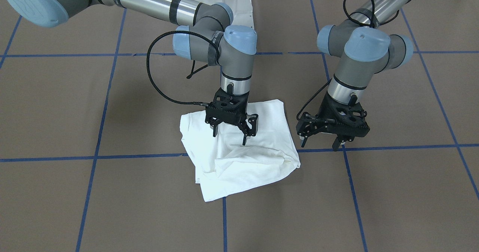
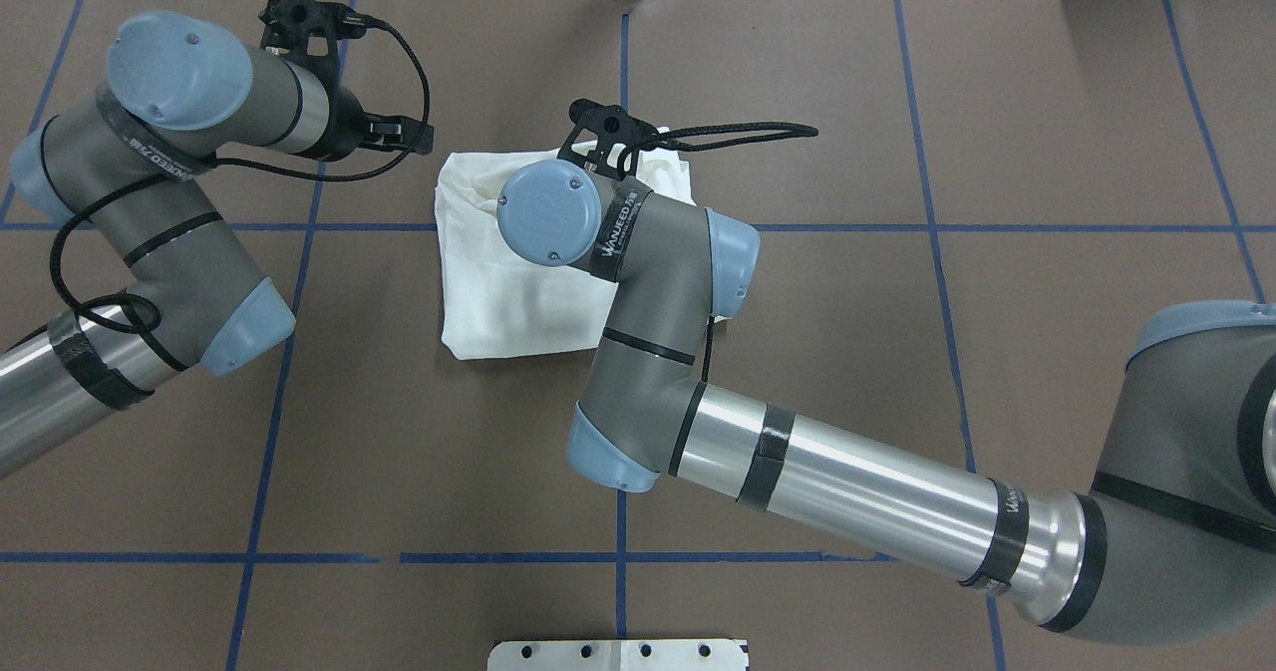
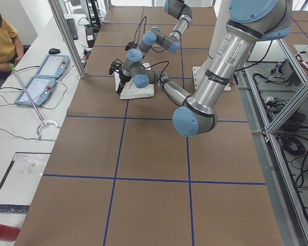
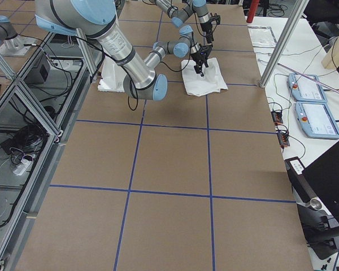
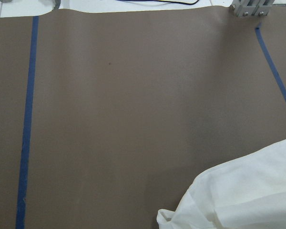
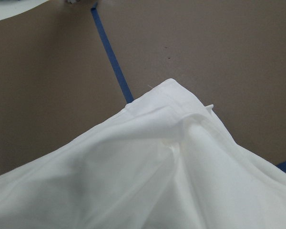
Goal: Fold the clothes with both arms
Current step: 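Release and raise the left gripper while the right gripper presses the fold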
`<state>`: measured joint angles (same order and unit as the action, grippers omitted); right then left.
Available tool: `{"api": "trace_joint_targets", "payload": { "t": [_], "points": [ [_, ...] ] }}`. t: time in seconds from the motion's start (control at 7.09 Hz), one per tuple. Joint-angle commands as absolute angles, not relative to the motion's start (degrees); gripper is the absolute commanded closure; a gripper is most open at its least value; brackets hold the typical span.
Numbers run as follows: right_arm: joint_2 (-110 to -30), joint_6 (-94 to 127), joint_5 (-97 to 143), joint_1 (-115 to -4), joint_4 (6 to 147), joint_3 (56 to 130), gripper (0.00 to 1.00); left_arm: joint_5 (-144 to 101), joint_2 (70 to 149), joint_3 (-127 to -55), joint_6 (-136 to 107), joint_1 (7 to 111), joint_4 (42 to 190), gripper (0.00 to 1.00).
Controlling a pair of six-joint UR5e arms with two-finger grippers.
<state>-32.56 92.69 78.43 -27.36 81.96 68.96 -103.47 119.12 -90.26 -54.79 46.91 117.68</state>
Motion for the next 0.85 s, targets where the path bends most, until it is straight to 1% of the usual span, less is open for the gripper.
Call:
{"api": "trace_joint_targets", "payload": {
  "t": [0.0,0.28,0.56,0.71],
  "points": [
    [-32.3,90.6,76.8,-27.7,81.2,64.7,0.00,-103.5,118.9,-90.4,-54.8,46.9,117.7,0.00],
    [-31.7,86.0,76.6,-31.1,81.1,59.2,0.00,-103.5,118.3,-91.6,-54.9,46.9,117.7,0.00],
    [-31.0,81.9,74.4,-36.0,81.1,51.9,0.00,-103.5,116.0,-94.6,-55.0,46.9,117.6,0.00],
    [-31.0,81.1,74.4,-37.3,81.1,51.0,0.00,-103.5,115.9,-94.6,-55.1,46.9,117.6,0.00]
  ]
}}
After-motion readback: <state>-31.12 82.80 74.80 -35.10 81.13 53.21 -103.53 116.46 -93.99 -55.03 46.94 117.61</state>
